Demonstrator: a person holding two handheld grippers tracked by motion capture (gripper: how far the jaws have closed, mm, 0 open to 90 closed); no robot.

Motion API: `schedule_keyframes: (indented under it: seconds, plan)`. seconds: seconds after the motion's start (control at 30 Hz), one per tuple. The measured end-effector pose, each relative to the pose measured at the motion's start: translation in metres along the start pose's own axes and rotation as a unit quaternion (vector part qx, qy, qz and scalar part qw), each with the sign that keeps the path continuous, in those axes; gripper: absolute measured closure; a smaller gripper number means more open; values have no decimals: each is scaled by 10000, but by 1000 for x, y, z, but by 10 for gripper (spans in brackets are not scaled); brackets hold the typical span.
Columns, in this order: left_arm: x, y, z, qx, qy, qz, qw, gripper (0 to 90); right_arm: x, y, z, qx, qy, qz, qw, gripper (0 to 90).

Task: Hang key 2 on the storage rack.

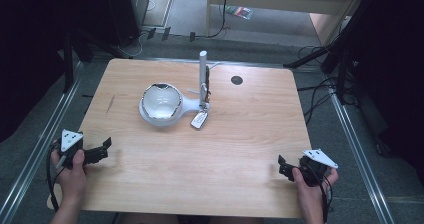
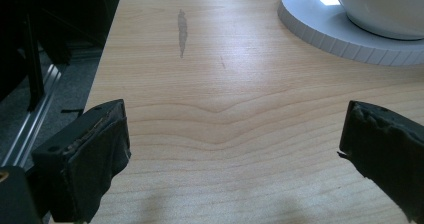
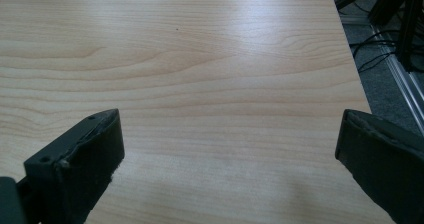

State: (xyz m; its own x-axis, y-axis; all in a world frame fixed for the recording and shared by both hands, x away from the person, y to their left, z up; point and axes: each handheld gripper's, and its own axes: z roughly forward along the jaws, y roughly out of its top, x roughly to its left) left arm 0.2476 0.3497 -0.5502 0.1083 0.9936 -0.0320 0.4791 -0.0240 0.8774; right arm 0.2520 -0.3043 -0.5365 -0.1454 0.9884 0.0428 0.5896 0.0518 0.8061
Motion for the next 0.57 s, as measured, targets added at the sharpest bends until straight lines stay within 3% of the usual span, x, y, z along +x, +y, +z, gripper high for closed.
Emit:
schedule_keyframes:
  seconds: [0.4, 0.57]
  plan:
    - [0, 0, 0, 0, -15, -20, 10000, 2, -15, -18, -18, -90, 8, 133, 9999, 0]
    - [3, 0, 0, 17, -58, -123, 9999, 2, -12, -21, -17, -186, -21, 99, 9998, 0]
